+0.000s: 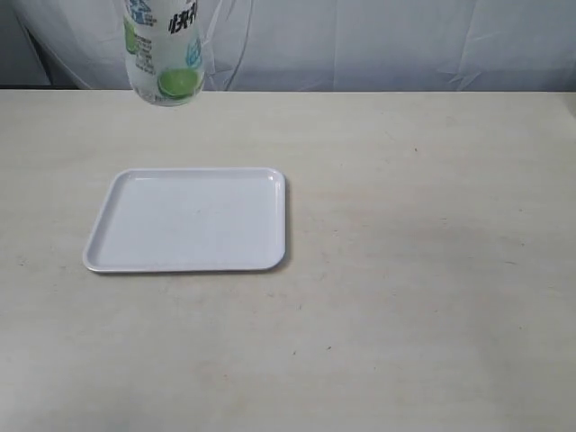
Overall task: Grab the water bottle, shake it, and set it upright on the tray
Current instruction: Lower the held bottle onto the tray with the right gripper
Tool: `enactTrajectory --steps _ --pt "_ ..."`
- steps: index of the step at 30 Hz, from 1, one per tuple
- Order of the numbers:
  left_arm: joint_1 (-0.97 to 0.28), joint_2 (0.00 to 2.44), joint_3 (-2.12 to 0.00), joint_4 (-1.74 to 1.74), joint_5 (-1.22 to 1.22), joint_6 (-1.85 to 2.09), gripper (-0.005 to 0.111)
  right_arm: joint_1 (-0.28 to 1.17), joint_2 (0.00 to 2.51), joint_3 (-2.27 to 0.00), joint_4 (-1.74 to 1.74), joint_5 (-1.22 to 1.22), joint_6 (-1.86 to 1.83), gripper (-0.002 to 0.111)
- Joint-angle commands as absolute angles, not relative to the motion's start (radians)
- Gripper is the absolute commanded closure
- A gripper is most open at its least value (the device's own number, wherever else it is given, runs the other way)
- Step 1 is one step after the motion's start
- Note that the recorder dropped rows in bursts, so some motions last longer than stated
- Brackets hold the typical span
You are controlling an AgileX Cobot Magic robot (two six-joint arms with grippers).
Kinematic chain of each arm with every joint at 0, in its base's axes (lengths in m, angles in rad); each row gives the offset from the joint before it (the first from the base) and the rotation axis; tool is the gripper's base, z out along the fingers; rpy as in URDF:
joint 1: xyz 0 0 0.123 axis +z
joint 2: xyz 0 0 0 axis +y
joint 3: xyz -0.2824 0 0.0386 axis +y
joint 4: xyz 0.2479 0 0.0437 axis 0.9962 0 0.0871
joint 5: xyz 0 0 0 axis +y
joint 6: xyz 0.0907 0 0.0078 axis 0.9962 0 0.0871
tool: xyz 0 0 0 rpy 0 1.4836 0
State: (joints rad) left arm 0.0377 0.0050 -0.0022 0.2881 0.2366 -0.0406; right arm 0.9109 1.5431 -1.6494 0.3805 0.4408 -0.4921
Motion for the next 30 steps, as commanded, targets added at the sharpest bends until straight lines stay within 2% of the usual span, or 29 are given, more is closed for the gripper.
enactTrajectory --steps 1,8,18,21,30 --pt "0.038 0.000 0.000 0.291 0.239 -0.045 0.107 0.909 1.633 -1.591 0.431 0.374 -0.503 0.109" --pt "0.038 0.000 0.000 0.291 0.239 -0.045 0.107 0.909 1.773 -1.556 0.431 0.367 -0.504 0.109" --pt "0.038 0.000 0.000 0.291 0.239 -0.045 0.107 0.909 1.484 -1.556 0.431 0.340 -0.548 0.109" --pt "0.038 0.000 0.000 0.291 0.239 -0.045 0.107 0.909 1.463 -1.556 0.431 0.332 -0.550 0.109" --pt "0.038 0.000 0.000 0.291 0.239 -0.045 0.107 0.909 1.692 -1.556 0.437 0.358 -0.550 0.109"
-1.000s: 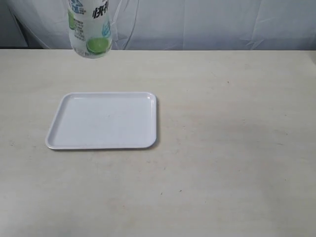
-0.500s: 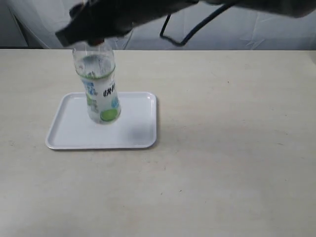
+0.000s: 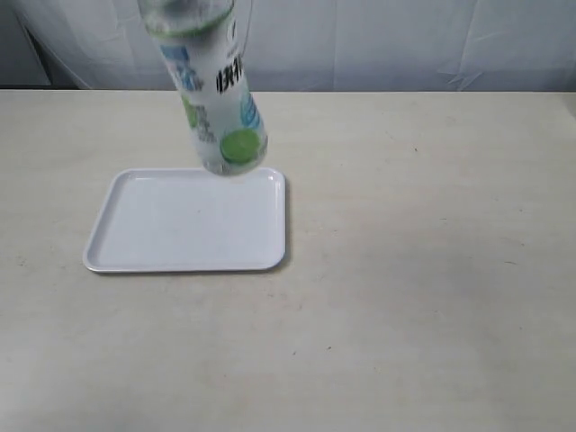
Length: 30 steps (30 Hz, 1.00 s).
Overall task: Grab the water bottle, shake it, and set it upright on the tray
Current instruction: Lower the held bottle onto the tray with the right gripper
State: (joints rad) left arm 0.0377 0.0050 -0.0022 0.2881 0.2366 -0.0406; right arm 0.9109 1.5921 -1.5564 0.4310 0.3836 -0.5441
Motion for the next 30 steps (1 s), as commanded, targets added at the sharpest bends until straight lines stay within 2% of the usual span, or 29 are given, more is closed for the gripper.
enactTrajectory --steps 1,18,30 --pt "0.038 0.000 0.000 0.291 0.239 -0.045 0.107 0.909 1.714 -1.556 0.439 0.358 -0.550 0.109" --pt "0.038 0.000 0.000 0.291 0.239 -0.045 0.107 0.909 1.778 -1.556 0.442 0.325 -0.550 0.109" --pt "0.038 0.000 0.000 0.291 0.239 -0.045 0.107 0.928 1.895 -1.556 0.484 0.058 -0.550 0.109"
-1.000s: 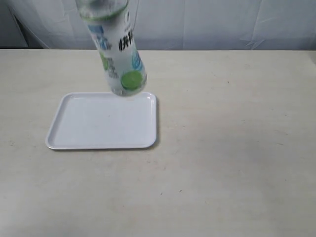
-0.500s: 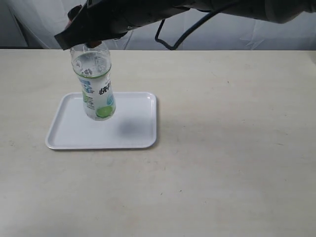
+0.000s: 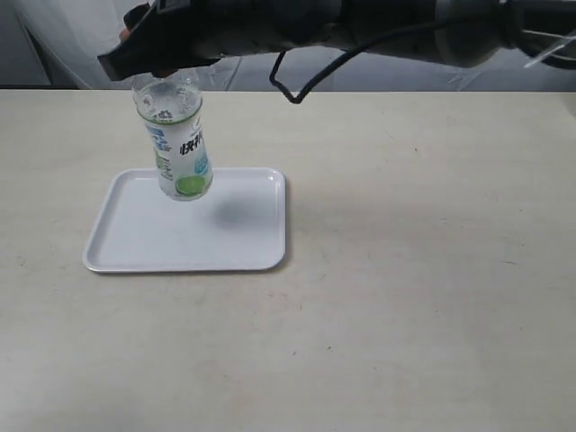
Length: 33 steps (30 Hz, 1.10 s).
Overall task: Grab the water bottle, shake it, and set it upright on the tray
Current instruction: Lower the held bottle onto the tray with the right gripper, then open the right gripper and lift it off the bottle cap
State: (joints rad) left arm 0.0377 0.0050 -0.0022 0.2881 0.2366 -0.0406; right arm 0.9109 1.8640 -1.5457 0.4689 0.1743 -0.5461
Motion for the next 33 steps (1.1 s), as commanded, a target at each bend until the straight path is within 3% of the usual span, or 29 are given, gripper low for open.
enactTrajectory --steps 1,22,24,26,27,29,31,33 --pt "0.038 0.000 0.000 0.291 0.239 -0.045 0.107 0.933 1.903 -1.556 0.484 0.045 -0.550 0.109" --pt "0.038 0.000 0.000 0.291 0.239 -0.045 0.107 0.948 1.989 -1.551 0.551 0.082 -0.521 0.109" --pt "0.038 0.000 0.000 0.291 0.239 -0.045 0.107 0.948 1.989 -1.551 0.551 0.086 -0.521 0.101" --pt "0.038 0.000 0.000 0.291 0.239 -0.045 0.107 0.948 1.989 -1.551 0.551 0.090 -0.521 0.076" --pt "0.038 0.000 0.000 0.291 0.239 -0.045 0.107 0.948 1.989 -1.551 0.551 0.090 -0.521 0.054" --pt "0.038 0.000 0.000 0.291 0.239 -0.045 0.107 0.948 1.986 -1.551 0.550 0.090 -0.523 0.026" --pt "0.038 0.000 0.000 0.291 0.239 -0.045 0.107 0.948 1.966 -1.551 0.520 0.095 -0.525 0.018" --pt "0.038 0.000 0.000 0.291 0.239 -0.045 0.107 0.948 1.932 -1.551 0.498 0.101 -0.525 0.017"
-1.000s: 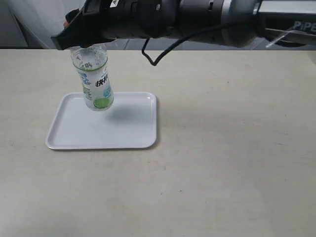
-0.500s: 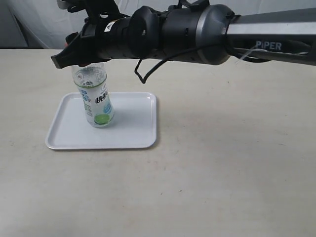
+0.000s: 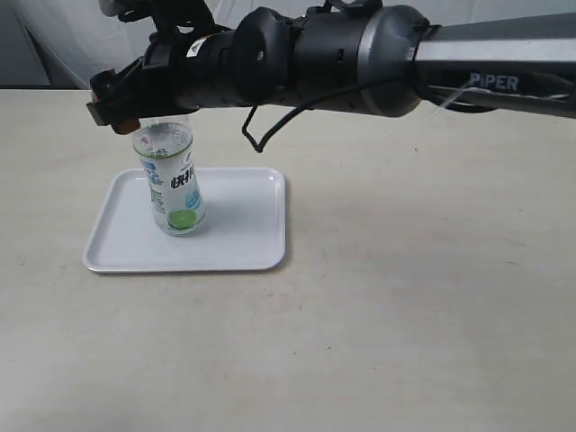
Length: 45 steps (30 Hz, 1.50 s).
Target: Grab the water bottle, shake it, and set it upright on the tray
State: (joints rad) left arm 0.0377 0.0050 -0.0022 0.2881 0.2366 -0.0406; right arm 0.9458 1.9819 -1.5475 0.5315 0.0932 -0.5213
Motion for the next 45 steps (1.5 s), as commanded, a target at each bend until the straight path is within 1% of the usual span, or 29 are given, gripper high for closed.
enactTrajectory --steps 1,3,4,6,8,9,10,12,16,21,24,29,37,42,45 --pt "0.038 0.000 0.000 0.291 0.239 -0.045 0.107 0.948 1.901 -1.551 0.496 0.124 -0.525 0.017" --pt "0.038 0.000 0.000 0.291 0.239 -0.045 0.107 0.948 1.838 -1.551 0.496 0.215 -0.525 0.018" --pt "0.038 0.000 0.000 0.291 0.239 -0.045 0.107 0.948 1.812 -1.551 0.492 0.263 -0.525 0.020" --pt "0.038 0.000 0.000 0.291 0.239 -0.045 0.107 0.948 1.736 -1.551 0.452 0.414 -0.525 0.046" --pt "0.038 0.000 0.000 0.291 0.239 -0.045 0.107 0.948 1.694 -1.551 0.419 0.521 -0.525 0.077" --pt "0.038 0.000 0.000 0.291 0.239 -0.045 0.107 0.948 1.675 -1.551 0.411 0.572 -0.527 0.097" --pt "0.038 0.000 0.000 0.291 0.239 -0.045 0.107 0.948 1.658 -1.551 0.408 0.622 -0.527 0.108" --pt "0.038 0.000 0.000 0.291 0.239 -0.045 0.107 0.948 1.635 -1.551 0.408 0.691 -0.524 0.105" --pt "0.038 0.000 0.000 0.291 0.239 -0.045 0.107 0.951 1.618 -1.542 0.470 0.791 -0.530 0.105" --pt "0.038 0.000 0.000 0.291 0.239 -0.045 0.107 0.956 1.625 -1.466 0.570 0.783 -0.583 0.105" --pt "0.038 0.000 0.000 0.291 0.239 -0.045 0.107 0.956 1.642 -1.455 0.572 0.785 -0.583 0.105" --pt "0.038 0.000 0.000 0.291 0.239 -0.045 0.107 0.956 1.648 -1.455 0.577 0.752 -0.580 0.105" --pt "0.038 0.000 0.000 0.288 0.239 -0.045 0.107 0.916 1.585 -1.451 0.589 0.584 -0.515 0.105" --pt "0.038 0.000 0.000 0.288 0.239 -0.045 0.107 0.908 1.438 -1.451 0.439 0.545 -0.507 0.105" --pt "0.038 0.000 0.000 0.288 0.239 -0.045 0.107 0.908 1.345 -1.450 0.277 0.550 -0.389 0.105"
